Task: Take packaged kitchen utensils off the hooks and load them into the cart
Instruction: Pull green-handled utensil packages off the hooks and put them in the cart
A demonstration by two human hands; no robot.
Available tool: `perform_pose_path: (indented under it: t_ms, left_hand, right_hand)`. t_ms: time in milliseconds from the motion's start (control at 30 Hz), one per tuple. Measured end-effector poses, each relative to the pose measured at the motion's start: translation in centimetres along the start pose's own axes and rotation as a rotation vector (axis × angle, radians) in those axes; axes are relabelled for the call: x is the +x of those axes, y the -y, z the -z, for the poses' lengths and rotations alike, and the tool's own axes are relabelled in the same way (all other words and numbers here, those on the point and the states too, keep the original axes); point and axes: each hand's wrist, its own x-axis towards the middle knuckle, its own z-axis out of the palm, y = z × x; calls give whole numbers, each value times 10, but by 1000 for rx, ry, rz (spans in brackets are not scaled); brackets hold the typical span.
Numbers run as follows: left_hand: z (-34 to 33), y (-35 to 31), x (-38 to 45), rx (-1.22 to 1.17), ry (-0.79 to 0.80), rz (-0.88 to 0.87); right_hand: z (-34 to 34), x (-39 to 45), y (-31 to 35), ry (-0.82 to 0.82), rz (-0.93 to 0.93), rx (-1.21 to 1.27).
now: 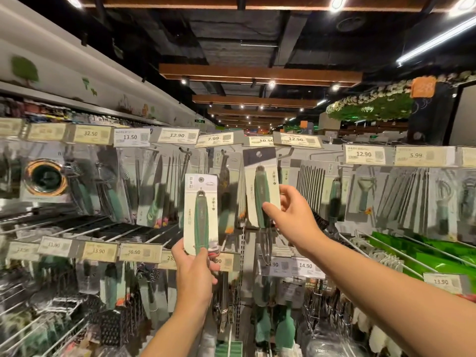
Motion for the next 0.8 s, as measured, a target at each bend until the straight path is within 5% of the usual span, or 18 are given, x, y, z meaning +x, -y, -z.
perform_pose_path:
  t_ms: [600,800]
  left_hand:
    - [-19,-1,13,-42,49,-16]
    - [-21,1,30,-51,63,-2]
  right_hand:
    - [-17,66,-22,-204,-106,-349]
    - [-19,119,-59,-125,-262,-179]
